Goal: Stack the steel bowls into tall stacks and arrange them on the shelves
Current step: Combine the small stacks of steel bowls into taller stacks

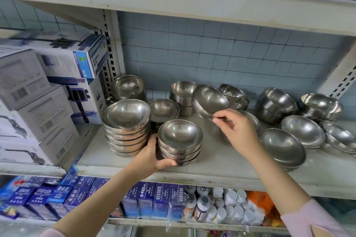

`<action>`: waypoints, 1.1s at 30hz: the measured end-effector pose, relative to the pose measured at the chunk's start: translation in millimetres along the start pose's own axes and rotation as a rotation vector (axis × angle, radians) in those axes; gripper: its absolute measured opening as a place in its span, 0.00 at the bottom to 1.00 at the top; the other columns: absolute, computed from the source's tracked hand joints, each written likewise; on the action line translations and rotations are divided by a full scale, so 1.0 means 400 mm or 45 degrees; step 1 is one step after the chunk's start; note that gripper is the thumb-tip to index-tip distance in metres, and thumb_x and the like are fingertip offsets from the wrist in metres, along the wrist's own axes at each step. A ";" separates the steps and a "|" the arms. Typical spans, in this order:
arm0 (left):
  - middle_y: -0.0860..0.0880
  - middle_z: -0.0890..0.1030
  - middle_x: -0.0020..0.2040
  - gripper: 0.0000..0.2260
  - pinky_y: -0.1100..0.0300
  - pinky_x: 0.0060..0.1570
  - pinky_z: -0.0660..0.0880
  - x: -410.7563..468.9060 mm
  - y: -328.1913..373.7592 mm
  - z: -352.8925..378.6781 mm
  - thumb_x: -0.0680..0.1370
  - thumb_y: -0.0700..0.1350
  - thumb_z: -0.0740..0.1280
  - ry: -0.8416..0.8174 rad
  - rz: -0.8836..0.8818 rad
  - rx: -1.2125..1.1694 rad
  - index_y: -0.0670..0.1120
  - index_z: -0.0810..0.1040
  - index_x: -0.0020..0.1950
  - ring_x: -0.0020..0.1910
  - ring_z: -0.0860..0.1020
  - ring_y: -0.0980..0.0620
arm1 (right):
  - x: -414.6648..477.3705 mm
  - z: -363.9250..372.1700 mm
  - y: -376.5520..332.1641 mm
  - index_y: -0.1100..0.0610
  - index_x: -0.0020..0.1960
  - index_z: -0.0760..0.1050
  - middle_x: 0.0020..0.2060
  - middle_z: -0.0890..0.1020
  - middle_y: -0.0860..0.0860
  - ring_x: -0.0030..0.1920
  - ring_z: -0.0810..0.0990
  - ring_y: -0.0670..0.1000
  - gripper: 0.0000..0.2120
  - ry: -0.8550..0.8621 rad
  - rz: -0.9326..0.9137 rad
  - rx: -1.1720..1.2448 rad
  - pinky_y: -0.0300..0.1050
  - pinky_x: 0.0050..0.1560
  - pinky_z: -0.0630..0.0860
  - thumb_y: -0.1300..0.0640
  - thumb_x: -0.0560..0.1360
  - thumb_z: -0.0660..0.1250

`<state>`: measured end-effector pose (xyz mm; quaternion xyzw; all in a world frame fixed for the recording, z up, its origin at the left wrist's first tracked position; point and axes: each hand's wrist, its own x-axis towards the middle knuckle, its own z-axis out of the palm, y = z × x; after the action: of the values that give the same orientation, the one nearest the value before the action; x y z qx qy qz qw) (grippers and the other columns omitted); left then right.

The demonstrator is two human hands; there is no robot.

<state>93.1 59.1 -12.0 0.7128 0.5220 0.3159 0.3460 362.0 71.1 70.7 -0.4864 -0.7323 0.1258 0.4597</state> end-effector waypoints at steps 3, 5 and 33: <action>0.53 0.68 0.68 0.57 0.72 0.63 0.60 0.000 -0.003 0.003 0.55 0.76 0.70 0.017 -0.004 -0.003 0.45 0.57 0.74 0.68 0.67 0.59 | -0.024 0.009 -0.057 0.57 0.49 0.83 0.43 0.82 0.44 0.45 0.80 0.39 0.04 -0.128 -0.216 -0.095 0.30 0.48 0.75 0.60 0.75 0.71; 0.54 0.68 0.66 0.56 0.80 0.59 0.58 -0.001 -0.002 0.003 0.56 0.75 0.70 0.023 0.004 -0.012 0.45 0.58 0.73 0.67 0.66 0.60 | -0.047 0.039 -0.078 0.56 0.50 0.83 0.43 0.83 0.44 0.45 0.78 0.37 0.07 -0.229 -0.263 -0.164 0.30 0.49 0.75 0.54 0.76 0.68; 0.48 0.75 0.64 0.49 0.60 0.63 0.70 0.067 0.037 0.074 0.59 0.59 0.79 -0.156 -0.033 -0.158 0.43 0.58 0.71 0.63 0.74 0.53 | -0.112 -0.089 0.077 0.55 0.62 0.80 0.62 0.81 0.51 0.64 0.77 0.53 0.14 -0.170 0.323 -0.657 0.47 0.66 0.70 0.56 0.77 0.70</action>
<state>131.7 76.7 -13.9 0.7011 0.4883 0.2990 0.4250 413.4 39.9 46.2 -0.6654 -0.7021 0.0237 0.2524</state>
